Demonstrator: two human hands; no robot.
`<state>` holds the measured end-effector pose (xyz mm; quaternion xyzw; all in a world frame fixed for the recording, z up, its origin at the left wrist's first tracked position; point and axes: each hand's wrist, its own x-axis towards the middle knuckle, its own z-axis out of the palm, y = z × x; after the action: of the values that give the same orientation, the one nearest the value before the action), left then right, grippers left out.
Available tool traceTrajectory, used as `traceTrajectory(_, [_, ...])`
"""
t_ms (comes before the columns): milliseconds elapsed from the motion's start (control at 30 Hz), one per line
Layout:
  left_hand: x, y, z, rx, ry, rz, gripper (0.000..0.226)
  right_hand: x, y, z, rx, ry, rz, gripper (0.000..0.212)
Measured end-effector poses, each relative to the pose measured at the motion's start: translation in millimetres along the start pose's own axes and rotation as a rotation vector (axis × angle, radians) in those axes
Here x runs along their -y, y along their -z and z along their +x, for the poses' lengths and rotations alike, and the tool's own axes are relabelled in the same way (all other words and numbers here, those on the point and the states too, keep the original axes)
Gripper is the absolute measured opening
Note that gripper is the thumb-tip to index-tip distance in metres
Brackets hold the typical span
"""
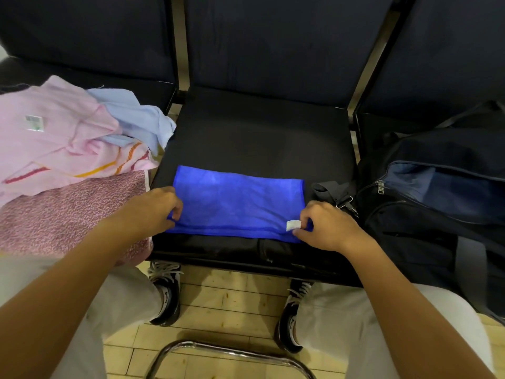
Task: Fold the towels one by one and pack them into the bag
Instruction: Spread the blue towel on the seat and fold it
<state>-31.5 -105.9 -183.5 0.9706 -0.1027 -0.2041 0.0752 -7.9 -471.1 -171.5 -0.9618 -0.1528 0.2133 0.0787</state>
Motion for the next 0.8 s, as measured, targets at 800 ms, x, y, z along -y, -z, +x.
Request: traceTrajectory(800, [-10,20,3,0.148,-0.006,-0.065,0.029,0,3,10,-0.057,-0.006,0.233,0.026])
